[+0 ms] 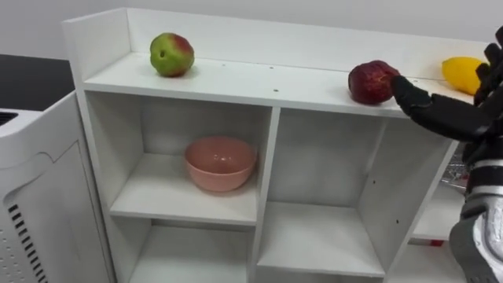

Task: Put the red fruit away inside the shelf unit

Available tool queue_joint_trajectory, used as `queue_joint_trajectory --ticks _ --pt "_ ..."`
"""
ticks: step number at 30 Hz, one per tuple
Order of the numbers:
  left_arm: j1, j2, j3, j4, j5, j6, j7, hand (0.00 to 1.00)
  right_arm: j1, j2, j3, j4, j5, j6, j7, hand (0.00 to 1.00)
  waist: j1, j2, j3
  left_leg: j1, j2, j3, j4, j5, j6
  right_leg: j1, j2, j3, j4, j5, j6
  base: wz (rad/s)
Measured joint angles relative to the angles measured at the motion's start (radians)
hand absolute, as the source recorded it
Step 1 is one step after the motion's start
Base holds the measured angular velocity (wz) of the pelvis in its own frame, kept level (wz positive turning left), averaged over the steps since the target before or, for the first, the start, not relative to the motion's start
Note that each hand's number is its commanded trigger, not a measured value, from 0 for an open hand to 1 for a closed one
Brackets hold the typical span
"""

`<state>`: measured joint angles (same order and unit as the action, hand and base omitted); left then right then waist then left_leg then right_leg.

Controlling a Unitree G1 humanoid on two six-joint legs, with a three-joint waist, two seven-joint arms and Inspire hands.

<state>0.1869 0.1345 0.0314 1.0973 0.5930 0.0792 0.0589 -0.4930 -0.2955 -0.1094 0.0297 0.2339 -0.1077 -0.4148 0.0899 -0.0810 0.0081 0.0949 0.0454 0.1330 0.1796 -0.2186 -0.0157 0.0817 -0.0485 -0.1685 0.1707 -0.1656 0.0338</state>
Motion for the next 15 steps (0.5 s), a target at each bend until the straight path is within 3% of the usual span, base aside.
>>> queue_joint_trajectory --ticks 2,9,15 --pt "-0.004 0.000 0.002 -0.001 0.000 0.003 -0.006 0.00 -0.011 -0.025 0.010 0.030 0.047 0.004 0.030 0.00 0.001 -0.004 -0.0026 0.000 0.000 0.000 0.000 0.000 0.000 0.000 0.000 0.000 0.000 0.000 0.000 0.00" --pt "-0.006 0.012 0.005 -0.022 0.018 0.023 -0.023 0.00 -0.039 -0.029 0.019 0.043 0.072 0.038 0.072 0.00 0.003 -0.022 -0.0150 -0.014 0.000 -0.005 0.004 0.000 0.000 -0.009 0.000 -0.002 0.001 0.001 -0.001 0.00" --pt "0.001 0.013 0.013 -0.045 0.056 0.039 -0.027 0.00 -0.111 -0.038 0.025 0.101 0.070 0.061 0.093 0.00 0.020 -0.039 -0.0137 -0.011 0.000 -0.005 0.006 0.002 0.002 -0.009 -0.001 -0.003 0.001 0.001 -0.002 0.00"
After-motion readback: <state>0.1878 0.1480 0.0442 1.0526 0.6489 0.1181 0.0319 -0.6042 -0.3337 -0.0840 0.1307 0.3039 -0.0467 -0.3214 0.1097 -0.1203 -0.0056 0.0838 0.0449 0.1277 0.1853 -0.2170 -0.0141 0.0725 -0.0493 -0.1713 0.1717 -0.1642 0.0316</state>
